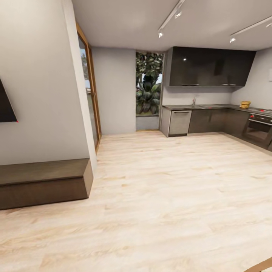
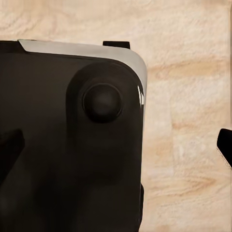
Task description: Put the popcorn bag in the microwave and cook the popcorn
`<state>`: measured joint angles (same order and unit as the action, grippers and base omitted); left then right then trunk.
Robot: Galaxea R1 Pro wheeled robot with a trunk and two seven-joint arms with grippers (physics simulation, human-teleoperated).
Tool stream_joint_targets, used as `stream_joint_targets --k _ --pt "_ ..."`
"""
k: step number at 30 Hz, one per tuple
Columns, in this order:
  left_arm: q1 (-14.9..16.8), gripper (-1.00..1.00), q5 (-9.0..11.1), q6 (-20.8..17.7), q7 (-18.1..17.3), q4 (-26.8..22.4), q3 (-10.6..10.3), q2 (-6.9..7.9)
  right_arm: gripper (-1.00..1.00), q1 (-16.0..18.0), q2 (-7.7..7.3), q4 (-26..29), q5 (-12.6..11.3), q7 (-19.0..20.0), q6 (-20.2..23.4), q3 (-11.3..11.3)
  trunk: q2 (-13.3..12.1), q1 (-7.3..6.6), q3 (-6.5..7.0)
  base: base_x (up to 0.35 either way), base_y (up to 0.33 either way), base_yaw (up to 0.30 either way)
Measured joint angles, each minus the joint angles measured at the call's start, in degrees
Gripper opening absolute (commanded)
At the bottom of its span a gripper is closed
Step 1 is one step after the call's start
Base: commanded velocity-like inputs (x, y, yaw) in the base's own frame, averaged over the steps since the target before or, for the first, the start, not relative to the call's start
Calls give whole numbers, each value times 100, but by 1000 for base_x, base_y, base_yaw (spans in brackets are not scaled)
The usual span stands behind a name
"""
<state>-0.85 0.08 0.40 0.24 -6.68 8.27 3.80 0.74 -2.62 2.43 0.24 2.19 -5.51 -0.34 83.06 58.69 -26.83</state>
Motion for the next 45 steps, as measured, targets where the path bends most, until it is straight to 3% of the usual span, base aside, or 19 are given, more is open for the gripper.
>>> stream_joint_targets --k 45 --pt "0 100 0 0 0 1 0 8 100 1 0 0 0 0 0 0 0 0 0 338 0 0"
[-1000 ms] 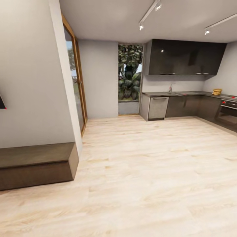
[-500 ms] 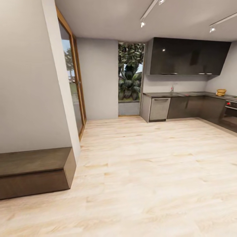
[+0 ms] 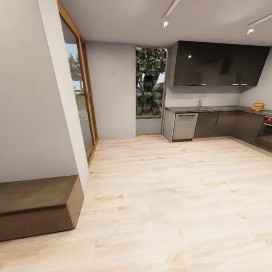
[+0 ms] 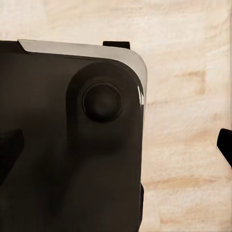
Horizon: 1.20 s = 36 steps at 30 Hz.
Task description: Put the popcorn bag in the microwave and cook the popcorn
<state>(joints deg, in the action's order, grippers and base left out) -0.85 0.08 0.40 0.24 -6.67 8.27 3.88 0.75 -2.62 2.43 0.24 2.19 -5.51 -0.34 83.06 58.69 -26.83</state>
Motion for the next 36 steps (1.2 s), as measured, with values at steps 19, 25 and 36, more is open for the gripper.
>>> stream_joint_targets --k 19,25,36 --pt "0 100 0 0 0 0 0 -1 100 -1 0 -2 -3 0 0 0 0 0 0 338 0 0" --pt "0 100 0 0 0 0 0 -1 100 0 0 0 -1 0 0 0 0 0 0 338 0 0" --pt "0 100 0 0 0 0 0 0 100 0 0 -1 0 0 0 0 0 0 0 338 0 0"
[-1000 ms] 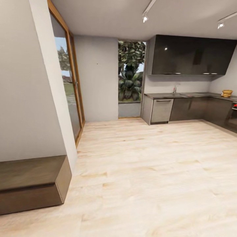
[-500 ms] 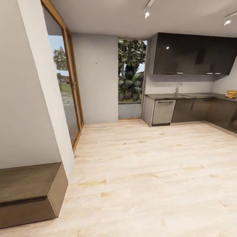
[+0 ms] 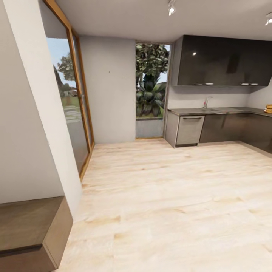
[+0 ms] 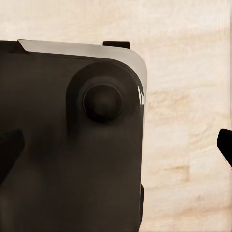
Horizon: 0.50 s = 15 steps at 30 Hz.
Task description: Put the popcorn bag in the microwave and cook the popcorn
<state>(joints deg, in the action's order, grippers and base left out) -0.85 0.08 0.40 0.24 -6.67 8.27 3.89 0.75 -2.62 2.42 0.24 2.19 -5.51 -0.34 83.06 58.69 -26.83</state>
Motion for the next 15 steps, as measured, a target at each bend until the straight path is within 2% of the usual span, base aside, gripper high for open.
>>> stream_joint_targets --k 15 --pt "0 100 0 0 0 0 0 0 100 0 0 -1 -5 0 0 0 0 0 0 338 0 0"
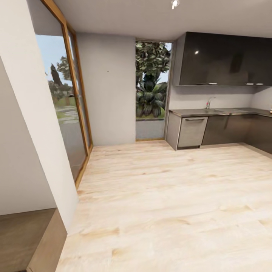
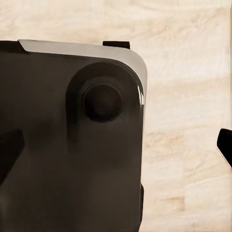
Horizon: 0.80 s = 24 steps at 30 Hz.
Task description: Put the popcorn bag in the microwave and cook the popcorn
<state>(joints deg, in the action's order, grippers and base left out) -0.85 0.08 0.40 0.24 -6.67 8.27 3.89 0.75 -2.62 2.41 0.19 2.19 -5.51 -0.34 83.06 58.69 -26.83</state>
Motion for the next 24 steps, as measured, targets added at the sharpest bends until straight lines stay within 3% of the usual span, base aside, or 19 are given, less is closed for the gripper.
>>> stream_joint_targets --k 9,24 --pt "0 100 0 0 0 0 0 0 100 0 0 2 -3 31 -1 11 0 0 0 338 0 -28" --pt "1 100 0 -3 0 1 -3 -9 100 -1 0 3 -3 35 0 10 0 0 0 338 0 -271"
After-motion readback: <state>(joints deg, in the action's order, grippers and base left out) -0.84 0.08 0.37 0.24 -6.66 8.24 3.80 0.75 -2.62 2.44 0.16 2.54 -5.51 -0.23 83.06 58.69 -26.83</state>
